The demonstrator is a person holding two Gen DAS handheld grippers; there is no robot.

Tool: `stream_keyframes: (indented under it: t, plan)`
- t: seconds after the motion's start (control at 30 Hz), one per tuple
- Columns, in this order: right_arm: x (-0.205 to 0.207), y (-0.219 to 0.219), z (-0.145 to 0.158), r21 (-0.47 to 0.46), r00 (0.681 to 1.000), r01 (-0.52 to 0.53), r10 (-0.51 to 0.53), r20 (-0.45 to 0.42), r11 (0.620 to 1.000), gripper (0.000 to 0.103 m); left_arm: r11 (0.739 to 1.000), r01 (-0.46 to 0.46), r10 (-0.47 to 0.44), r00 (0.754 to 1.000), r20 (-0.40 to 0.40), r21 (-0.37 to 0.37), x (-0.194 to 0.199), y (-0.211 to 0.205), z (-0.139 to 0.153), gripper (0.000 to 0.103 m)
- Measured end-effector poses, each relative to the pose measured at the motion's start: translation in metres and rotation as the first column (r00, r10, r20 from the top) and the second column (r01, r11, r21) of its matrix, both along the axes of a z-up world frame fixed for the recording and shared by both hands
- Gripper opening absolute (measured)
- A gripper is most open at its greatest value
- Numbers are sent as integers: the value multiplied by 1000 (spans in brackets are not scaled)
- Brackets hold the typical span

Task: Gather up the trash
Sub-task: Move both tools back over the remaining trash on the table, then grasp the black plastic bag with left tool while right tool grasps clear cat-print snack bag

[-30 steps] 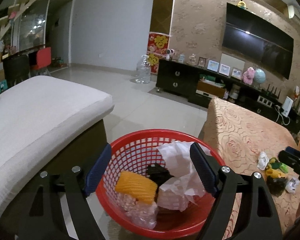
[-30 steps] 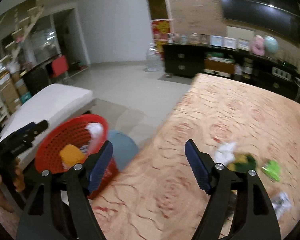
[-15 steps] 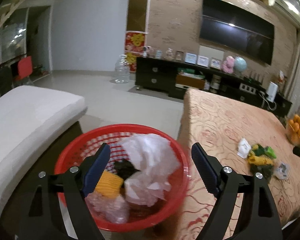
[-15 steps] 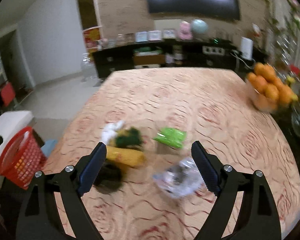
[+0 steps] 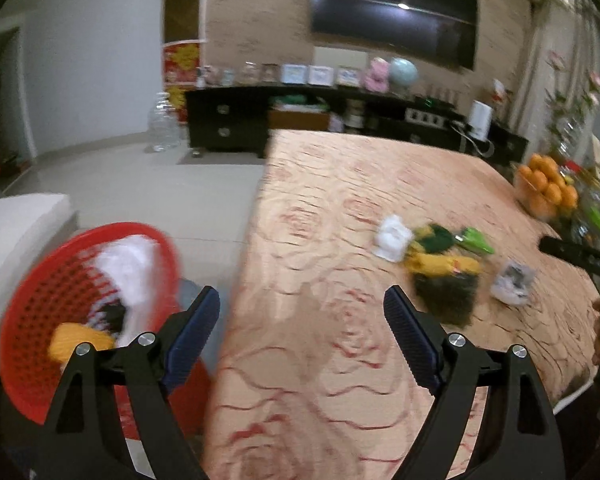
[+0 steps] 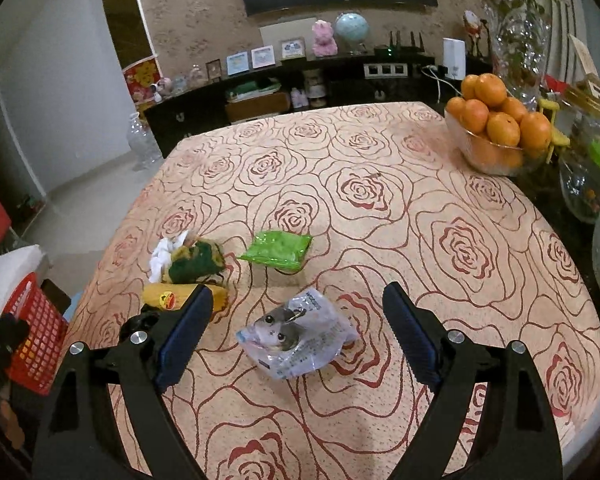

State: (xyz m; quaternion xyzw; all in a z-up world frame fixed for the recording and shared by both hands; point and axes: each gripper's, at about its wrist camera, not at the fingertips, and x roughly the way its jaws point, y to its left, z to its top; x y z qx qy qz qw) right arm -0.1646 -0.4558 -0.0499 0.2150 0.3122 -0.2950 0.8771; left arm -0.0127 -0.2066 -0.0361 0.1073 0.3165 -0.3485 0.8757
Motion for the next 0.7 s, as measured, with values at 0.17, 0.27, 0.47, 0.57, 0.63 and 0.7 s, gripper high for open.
stream_keyframes:
  t: [0.17,0.27,0.47,0.57,0.63,0.7]
  plan:
    - [-3,-5,0,22,1000,7,-8,10,1000,84,993,113,-113,993,-29,30,-17,-42,-13,81]
    - [-4,-6,0,30,1000,5,-6,18,1000,84,984,172,-170,984,-61,38,-26,-70,-22,81]
    - [-9,-11,-1,46,999,19,-21,26,999,84,966,246,-239,967,-90,80,-36,-117,-43,81]
    - [-11,-14,-3,57,999,27,-29,26,998,84,965,251,-242,963,-116,77,-31,-126,-52,81]
    - [-11,-16,-5,60,999,30,-32,23,998,84,966,249,-239,963,-126,65,-27,-129,-56,81]
    - [-11,-17,-6,65,999,31,-32,19,997,84,968,245,-236,963,-129,59,-23,-129,-59,75]
